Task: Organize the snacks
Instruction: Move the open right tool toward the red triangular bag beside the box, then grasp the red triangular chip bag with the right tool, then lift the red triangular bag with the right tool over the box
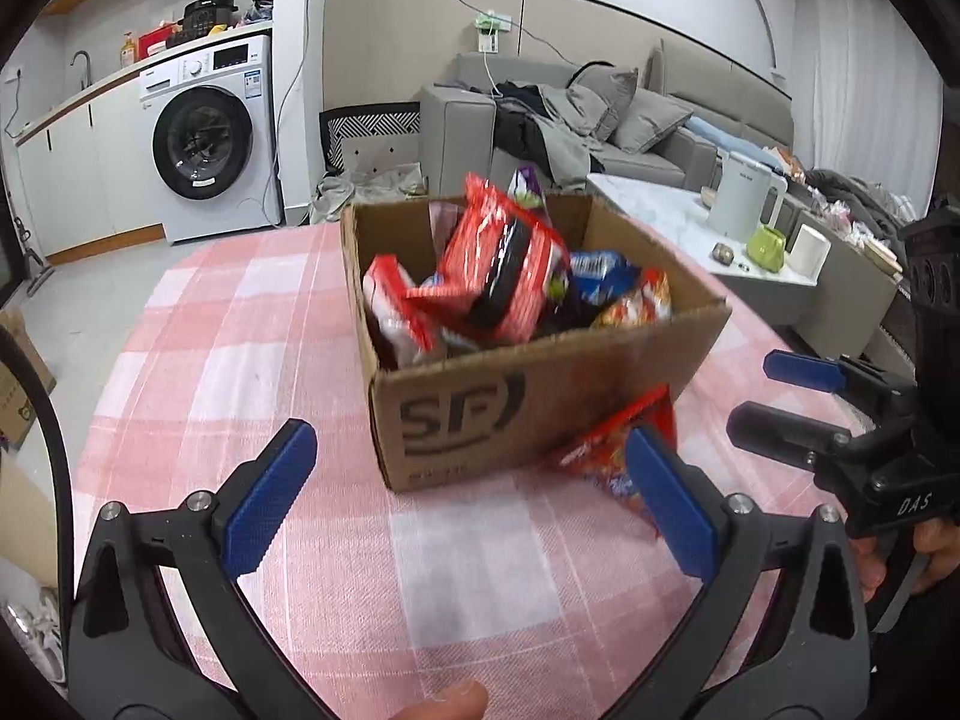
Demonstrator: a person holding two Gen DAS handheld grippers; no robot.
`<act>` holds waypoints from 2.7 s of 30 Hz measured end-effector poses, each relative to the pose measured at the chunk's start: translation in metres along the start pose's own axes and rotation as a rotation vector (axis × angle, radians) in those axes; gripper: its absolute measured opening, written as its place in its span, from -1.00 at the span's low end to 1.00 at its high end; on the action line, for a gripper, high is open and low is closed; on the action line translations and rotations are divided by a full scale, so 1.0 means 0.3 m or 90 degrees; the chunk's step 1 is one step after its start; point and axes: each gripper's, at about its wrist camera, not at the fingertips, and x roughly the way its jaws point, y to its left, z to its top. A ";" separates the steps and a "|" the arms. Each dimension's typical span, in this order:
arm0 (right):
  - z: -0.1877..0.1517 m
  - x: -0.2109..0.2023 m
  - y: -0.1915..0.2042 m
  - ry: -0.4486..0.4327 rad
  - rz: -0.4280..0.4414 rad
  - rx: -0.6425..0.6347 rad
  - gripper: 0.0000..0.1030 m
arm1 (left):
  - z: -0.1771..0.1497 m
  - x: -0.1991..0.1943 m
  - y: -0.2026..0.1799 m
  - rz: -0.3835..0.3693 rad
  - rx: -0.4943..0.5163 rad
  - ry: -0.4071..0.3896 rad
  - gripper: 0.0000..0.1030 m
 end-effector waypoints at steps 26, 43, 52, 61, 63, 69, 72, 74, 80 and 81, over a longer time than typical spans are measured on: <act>-0.035 0.277 0.073 0.122 -0.027 -0.038 0.92 | -0.083 0.137 0.041 -0.007 0.003 0.073 0.42; -0.076 0.274 0.082 0.122 -0.033 -0.057 0.07 | -0.113 0.278 0.091 -0.028 -0.004 0.142 -0.85; -0.092 0.216 0.062 0.109 -0.003 -0.042 -0.08 | -0.101 0.300 0.066 -0.040 0.004 0.140 -0.91; -0.105 0.152 0.027 0.091 0.040 -0.016 -0.19 | -0.121 0.269 0.050 -0.044 0.007 0.133 -0.92; -0.099 0.140 0.009 0.081 0.047 -0.010 -0.22 | -0.127 0.260 0.049 -0.044 0.009 0.132 -0.92; -0.102 0.093 -0.016 0.060 0.065 0.001 -0.29 | -0.137 0.219 0.041 -0.049 0.012 0.122 -0.92; -0.101 0.080 -0.022 0.056 0.074 0.003 -0.35 | -0.137 0.202 0.034 -0.050 0.016 0.117 -0.91; -0.105 0.076 -0.025 0.051 0.083 0.004 -0.39 | -0.138 0.190 0.028 -0.052 0.018 0.113 -0.92; -0.100 0.042 -0.029 0.032 0.108 0.004 -0.49 | -0.134 0.145 0.015 -0.059 0.021 0.098 -0.92; -0.099 0.042 -0.027 0.031 0.105 0.002 -0.50 | -0.133 0.140 0.013 -0.060 0.022 0.096 -0.92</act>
